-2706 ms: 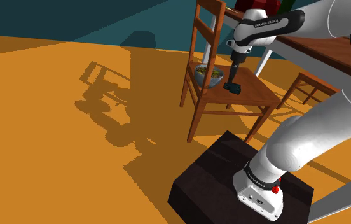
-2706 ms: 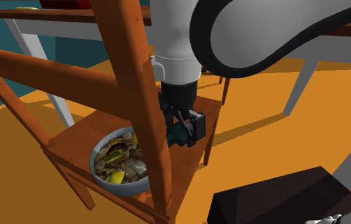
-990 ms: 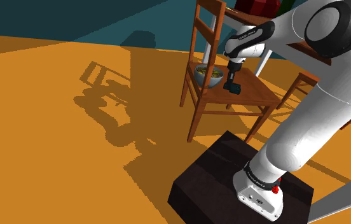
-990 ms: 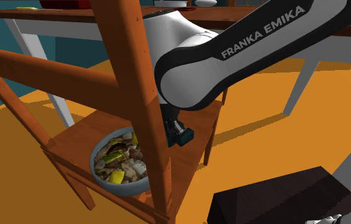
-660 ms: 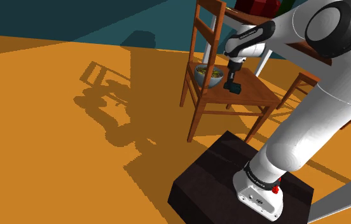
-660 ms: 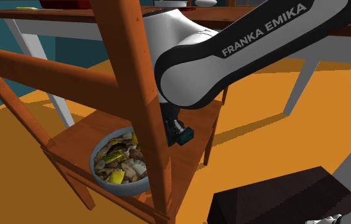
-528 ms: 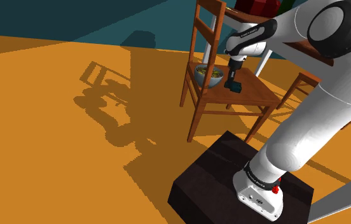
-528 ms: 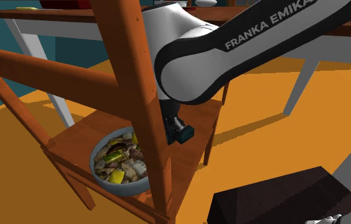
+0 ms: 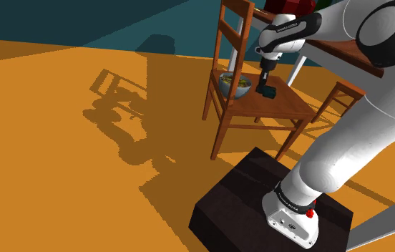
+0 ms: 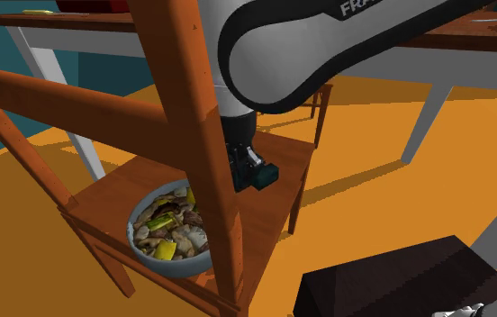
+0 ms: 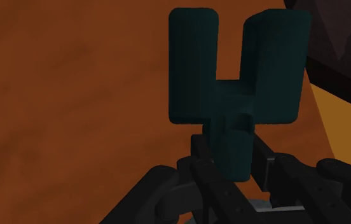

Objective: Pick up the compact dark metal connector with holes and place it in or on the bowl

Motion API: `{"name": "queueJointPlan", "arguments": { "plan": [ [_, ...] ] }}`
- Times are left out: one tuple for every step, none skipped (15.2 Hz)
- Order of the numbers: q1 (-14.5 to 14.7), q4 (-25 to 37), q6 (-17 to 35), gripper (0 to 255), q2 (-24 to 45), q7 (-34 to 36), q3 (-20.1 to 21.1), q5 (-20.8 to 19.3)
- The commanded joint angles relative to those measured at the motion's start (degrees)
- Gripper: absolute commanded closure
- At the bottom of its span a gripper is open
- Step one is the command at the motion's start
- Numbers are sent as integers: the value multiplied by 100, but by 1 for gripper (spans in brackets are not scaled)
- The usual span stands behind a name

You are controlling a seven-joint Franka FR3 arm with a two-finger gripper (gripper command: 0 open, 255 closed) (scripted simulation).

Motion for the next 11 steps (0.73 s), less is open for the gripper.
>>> {"name": "queueJointPlan", "arguments": {
  "plan": [
    [5,107,-146,255,-43,12,14,-18],
    [7,160,-224,255,-72,20,22,-31],
    [9,215,-302,255,-100,26,31,-43],
    [10,270,-380,255,-126,32,39,-54],
    [12,327,-457,255,-150,37,47,-64],
    [15,385,-535,255,-173,41,55,-73],
    [17,444,-612,255,-194,44,63,-81],
    [19,504,-689,255,-214,47,71,-88],
    [21,565,-767,255,-233,49,78,-94],
    [23,628,-844,255,-249,50,86,-99],
    [25,692,-921,255,-265,51,93,-103]
  ]
}}
